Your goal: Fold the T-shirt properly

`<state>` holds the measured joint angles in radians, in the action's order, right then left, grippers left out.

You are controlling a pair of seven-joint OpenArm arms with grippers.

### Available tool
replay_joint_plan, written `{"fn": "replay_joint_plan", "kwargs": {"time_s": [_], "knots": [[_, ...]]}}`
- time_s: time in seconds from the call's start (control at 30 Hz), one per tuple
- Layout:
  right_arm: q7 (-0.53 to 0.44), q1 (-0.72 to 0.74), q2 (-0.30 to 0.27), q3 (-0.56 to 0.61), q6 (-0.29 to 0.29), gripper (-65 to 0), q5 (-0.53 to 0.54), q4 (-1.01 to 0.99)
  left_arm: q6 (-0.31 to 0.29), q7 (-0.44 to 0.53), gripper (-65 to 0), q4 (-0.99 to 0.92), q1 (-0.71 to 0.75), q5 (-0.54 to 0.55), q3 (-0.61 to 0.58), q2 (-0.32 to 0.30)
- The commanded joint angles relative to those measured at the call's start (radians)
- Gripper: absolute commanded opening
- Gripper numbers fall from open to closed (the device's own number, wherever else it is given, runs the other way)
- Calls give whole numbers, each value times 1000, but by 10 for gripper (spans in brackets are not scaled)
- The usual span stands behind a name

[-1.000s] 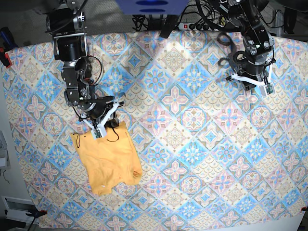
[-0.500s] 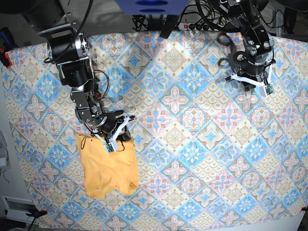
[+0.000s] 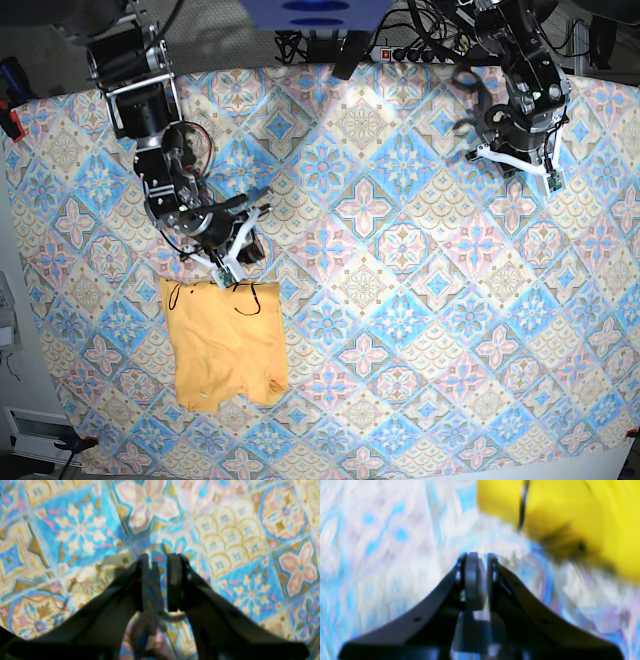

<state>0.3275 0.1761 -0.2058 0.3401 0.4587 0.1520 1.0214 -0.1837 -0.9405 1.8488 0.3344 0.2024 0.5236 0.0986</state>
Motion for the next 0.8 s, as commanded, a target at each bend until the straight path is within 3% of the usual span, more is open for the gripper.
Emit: {"fn": "replay_joint_plan", "kwargs": {"time_s": [0.0, 0.4, 0.53, 0.77], "knots": [[-9, -2, -5, -19, -1, -583, 13, 75, -3, 7, -519, 18, -4, 6, 0, -6], [68, -421, -11, -361, -1, -583, 13, 437, -4, -74, -519, 21, 81, 6, -18, -21], [68, -542, -11, -441, -1, -583, 13, 512, -4, -78, -519, 21, 151, 61, -93, -63], [68, -712, -11, -550, -1, -583, 13, 610, -4, -79, -520, 21, 246, 147, -96, -84]]}}
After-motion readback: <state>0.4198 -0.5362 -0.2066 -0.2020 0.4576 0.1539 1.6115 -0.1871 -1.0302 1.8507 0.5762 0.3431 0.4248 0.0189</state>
